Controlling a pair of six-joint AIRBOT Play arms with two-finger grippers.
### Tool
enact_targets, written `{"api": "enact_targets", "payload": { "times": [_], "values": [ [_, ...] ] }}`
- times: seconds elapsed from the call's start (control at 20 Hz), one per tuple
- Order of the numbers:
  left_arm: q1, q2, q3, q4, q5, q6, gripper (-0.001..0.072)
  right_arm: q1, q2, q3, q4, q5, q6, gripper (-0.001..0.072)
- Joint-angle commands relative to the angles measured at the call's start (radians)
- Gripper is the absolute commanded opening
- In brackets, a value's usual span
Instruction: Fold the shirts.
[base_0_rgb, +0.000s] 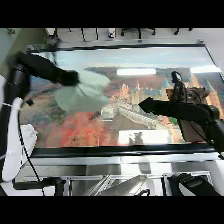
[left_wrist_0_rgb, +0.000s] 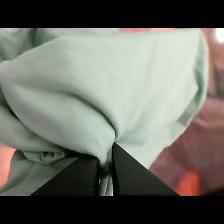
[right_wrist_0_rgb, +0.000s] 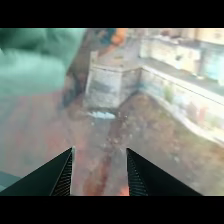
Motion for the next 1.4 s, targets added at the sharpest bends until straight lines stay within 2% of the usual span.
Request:
{"api": "enact_targets", "payload": {
  "times": [0.0,0.1,0.15,0.2,0.25,0.3,0.35,0.4,0.5,0.6,0.7,0.8,0.95,1.1,1.15,1.35],
  "values": [
    [-0.196,0.056,-0.217,-0.018,-0.087,-0.040,0.0012,-0.084,0.028,0.001,0.003,-0.178,-0.040,0.0390],
    [-0.282,0.033,-0.303,-0.019,-0.174,-0.047,0.0014,-0.097,0.022,0.001,-0.001,-0.197,-0.050,0.0390],
    [-0.307,0.017,-0.316,-0.018,-0.190,-0.047,0.0153,-0.097,0.016,0.001,-0.001,-0.197,-0.069,0.0392],
    [-0.319,0.002,-0.310,-0.018,-0.182,-0.054,0.0512,-0.097,0.008,0.001,0.000,-0.197,-0.073,0.0404],
    [-0.314,-0.008,-0.288,-0.016,-0.141,-0.093,0.0673,-0.097,-0.005,0.001,0.000,-0.197,-0.073,0.0499],
    [-0.291,-0.012,-0.249,-0.017,-0.060,-0.114,0.0677,-0.099,-0.019,0.002,0.000,-0.197,-0.073,0.0624],
    [-0.261,-0.009,-0.208,-0.017,0.036,-0.116,0.0677,-0.110,-0.037,0.002,0.003,-0.202,-0.073,0.0654],
    [-0.222,0.004,-0.174,-0.016,0.142,-0.118,0.0676,-0.127,-0.058,0.005,0.003,-0.225,-0.073,0.0650],
    [-0.146,0.070,-0.181,-0.010,0.265,-0.127,0.0676,-0.179,-0.104,0.012,0.003,-0.288,-0.103,0.0649],
    [-0.084,0.190,-0.312,-0.004,0.269,-0.135,0.0676,-0.235,-0.155,0.016,0.005,-0.340,-0.135,0.0648],
    [-0.047,0.327,-0.532,-0.004,0.195,-0.135,0.0676,-0.259,-0.217,0.016,0.017,-0.364,-0.183,0.0641],
    [-0.027,0.432,-0.769,-0.021,0.068,-0.139,0.0676,-0.253,-0.296,0.016,0.061,-0.358,-0.227,0.0462],
    [-0.027,0.491,-1.040,-0.142,-0.204,-0.131,0.0657,-0.228,-0.423,0.016,0.148,-0.317,-0.278,0.0468],
    [-0.027,0.414,-1.121,-0.282,-0.429,-0.049,0.0657,-0.200,-0.526,0.016,0.273,-0.258,-0.346,0.0468],
    [-0.031,0.370,-1.110,-0.318,-0.459,-0.019,0.0657,-0.183,-0.549,0.016,0.287,-0.230,-0.355,0.0468],
    [-0.096,0.210,-1.004,-0.322,-0.472,0.011,0.0656,-0.105,-0.629,0.035,0.299,-0.128,-0.354,0.0468]
  ]
}}
